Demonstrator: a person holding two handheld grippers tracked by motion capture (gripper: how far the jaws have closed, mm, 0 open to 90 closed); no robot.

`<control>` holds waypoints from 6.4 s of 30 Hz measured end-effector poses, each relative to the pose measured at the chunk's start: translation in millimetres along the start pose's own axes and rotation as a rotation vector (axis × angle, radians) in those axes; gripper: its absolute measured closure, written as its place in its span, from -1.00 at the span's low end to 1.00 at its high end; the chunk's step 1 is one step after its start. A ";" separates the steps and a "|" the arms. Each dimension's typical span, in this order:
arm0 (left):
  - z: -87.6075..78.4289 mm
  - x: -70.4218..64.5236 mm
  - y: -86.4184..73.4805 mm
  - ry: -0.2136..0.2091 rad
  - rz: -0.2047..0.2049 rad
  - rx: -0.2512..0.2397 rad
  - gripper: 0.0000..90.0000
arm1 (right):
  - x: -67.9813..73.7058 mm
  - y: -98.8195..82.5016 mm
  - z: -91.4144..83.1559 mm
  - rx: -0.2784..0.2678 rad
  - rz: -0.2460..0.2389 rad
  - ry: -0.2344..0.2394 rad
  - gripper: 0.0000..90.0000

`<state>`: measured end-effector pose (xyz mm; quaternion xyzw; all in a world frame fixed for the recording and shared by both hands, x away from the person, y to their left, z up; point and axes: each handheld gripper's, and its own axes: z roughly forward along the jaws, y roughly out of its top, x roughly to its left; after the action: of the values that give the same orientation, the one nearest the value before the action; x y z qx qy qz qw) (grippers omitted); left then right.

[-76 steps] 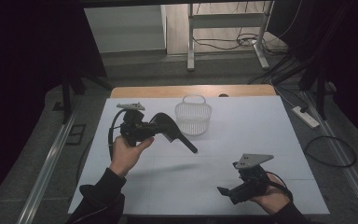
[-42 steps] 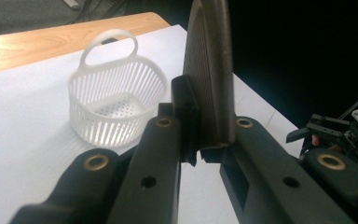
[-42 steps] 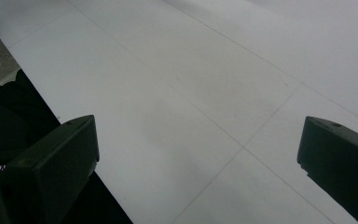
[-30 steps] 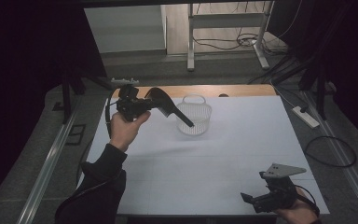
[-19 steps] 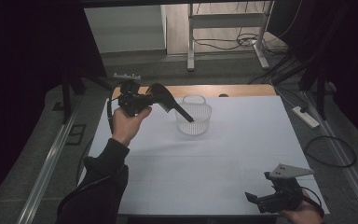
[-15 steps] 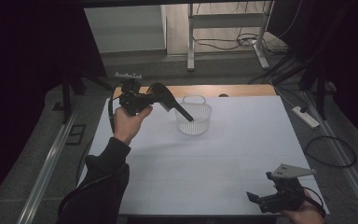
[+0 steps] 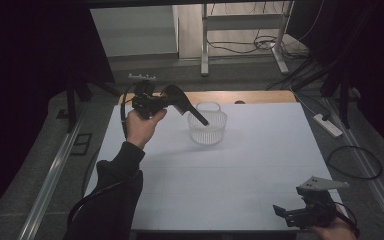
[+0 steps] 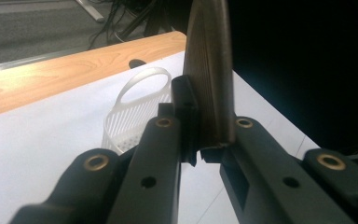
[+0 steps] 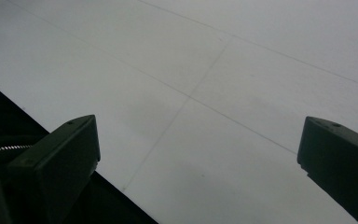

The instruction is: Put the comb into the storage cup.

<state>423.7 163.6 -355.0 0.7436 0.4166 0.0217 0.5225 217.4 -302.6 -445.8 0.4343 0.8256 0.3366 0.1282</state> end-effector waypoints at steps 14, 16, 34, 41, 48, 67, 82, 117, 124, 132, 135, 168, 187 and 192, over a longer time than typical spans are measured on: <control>17.3 6.8 -2.6 0.016 -0.010 0.004 0.93 | -0.9 -3.1 -4.4 -0.002 0.005 -0.029 -1.00; 21.4 8.3 -4.4 0.018 -0.014 0.007 0.93 | -0.8 -3.1 -4.2 -0.001 0.002 -0.028 -1.00; 53.6 20.6 -20.1 0.014 -0.064 0.010 0.93 | -0.9 -2.8 -2.5 0.016 -0.002 -0.025 -1.00; 58.4 23.5 -23.1 0.010 -0.081 0.000 0.93 | -0.5 -2.4 -1.7 0.027 -0.006 -0.025 -0.99; 64.7 24.8 -27.5 0.006 -0.093 -0.006 0.93 | -0.3 -2.4 -1.4 0.028 -0.009 -0.025 -0.99; 79.5 26.7 -38.1 -0.005 -0.120 -0.012 0.93 | -0.2 -2.3 -0.8 0.033 -0.011 -0.022 -0.98; 89.0 30.3 -45.8 -0.010 -0.138 -0.005 0.93 | -0.3 -2.3 -0.4 0.039 -0.010 -0.021 -0.98; 96.4 29.8 -59.9 0.126 -0.036 0.025 0.66 | 0.2 -1.8 1.6 0.058 -0.014 -0.020 -0.96; 99.3 22.8 -60.3 0.204 0.046 0.049 0.53 | 0.5 -1.7 1.9 0.062 -0.018 -0.020 -0.95; 101.9 16.7 -60.3 0.265 0.122 0.073 0.38 | 0.5 -1.6 2.4 0.066 -0.019 -0.019 -0.95; 103.2 15.6 -61.0 0.284 0.141 0.079 0.31 | 0.6 -1.5 2.5 0.067 -0.019 -0.020 -0.95; 102.5 26.9 -69.2 0.271 0.181 0.112 -0.74 | 0.6 -1.4 3.3 0.077 -0.018 -0.021 -0.95; 84.6 35.5 -74.1 0.210 0.146 0.157 -0.96 | 1.3 -1.6 1.1 0.058 -0.023 -0.021 -0.99; 79.4 34.2 -75.7 0.201 0.169 0.163 -0.97 | 1.1 -2.2 -1.3 0.028 -0.026 -0.038 -1.00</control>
<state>438.0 133.4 -465.0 0.8100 0.4034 0.1060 0.4122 214.7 -303.1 -446.2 0.4317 0.8332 0.3150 0.1421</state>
